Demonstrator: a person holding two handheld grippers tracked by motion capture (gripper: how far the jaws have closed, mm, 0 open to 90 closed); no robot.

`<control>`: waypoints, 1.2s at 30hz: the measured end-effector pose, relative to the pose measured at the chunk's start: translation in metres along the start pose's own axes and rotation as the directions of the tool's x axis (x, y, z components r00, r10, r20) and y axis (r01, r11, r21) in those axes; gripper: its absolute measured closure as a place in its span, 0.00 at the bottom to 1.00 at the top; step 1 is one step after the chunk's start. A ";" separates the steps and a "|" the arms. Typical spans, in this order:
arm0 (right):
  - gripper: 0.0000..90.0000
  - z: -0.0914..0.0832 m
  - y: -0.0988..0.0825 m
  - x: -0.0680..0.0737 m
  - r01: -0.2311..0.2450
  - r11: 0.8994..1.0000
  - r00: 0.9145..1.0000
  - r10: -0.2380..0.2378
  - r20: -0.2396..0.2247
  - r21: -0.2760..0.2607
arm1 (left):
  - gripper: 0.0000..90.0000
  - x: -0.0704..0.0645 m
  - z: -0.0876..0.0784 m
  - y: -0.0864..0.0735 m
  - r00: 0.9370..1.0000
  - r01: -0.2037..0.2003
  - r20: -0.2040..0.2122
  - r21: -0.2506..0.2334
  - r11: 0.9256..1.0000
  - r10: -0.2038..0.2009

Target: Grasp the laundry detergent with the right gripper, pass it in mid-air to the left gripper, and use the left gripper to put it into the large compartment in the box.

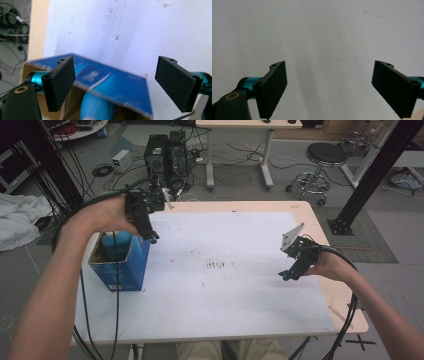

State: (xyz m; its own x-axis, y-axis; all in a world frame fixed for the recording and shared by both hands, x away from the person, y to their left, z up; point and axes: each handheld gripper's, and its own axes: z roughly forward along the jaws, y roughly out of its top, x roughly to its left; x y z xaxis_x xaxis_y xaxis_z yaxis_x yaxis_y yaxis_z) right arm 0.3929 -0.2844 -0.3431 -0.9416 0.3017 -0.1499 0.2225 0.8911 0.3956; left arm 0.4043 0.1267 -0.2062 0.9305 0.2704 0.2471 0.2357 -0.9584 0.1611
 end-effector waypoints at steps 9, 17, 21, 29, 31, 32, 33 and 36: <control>0.14 0.002 0.006 -0.001 0.002 1.000 1.000 -0.002 0.005 0.004 | 0.18 -0.025 0.048 0.040 0.997 -0.055 0.061 -0.030 0.998 0.057; 0.14 0.003 0.008 -0.004 -0.013 1.000 1.000 0.013 0.016 0.011 | 0.18 -0.039 0.088 0.056 0.996 -0.049 0.078 -0.032 0.998 0.051; 0.14 0.006 0.009 -0.005 -0.010 1.000 1.000 0.009 0.023 0.023 | 0.18 -0.044 0.106 0.056 0.995 -0.041 0.086 -0.015 0.999 0.043; 0.14 0.009 0.012 -0.005 -0.005 1.000 1.000 0.004 0.018 0.027 | 0.18 -0.048 0.119 0.054 0.994 -0.033 0.105 -0.019 0.999 0.035; 0.14 0.009 0.013 -0.006 -0.008 1.000 1.000 0.007 0.019 0.030 | 0.18 -0.048 0.119 0.054 0.994 -0.035 0.106 -0.018 0.999 0.036; 0.14 0.010 0.013 -0.006 -0.009 1.000 1.000 0.009 0.020 0.027 | 0.18 -0.049 0.119 0.054 0.993 -0.037 0.108 -0.017 0.999 0.039; 0.14 0.010 0.013 -0.005 -0.008 1.000 1.000 0.007 0.020 0.027 | 0.18 -0.049 0.119 0.055 0.993 -0.042 0.108 -0.015 0.999 0.044; 0.14 0.010 0.014 -0.005 -0.001 1.000 1.000 0.000 0.020 0.029 | 0.18 -0.050 0.120 0.056 0.993 -0.047 0.111 -0.013 0.999 0.048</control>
State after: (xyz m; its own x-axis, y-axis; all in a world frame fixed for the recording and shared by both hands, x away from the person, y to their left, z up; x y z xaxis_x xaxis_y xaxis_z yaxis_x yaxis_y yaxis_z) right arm 0.4035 -0.2699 -0.3456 -0.9362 0.3085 -0.1681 0.2303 0.9003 0.3693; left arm 0.4051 0.0485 -0.3243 0.9661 0.2118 0.1475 0.1878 -0.9689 0.1615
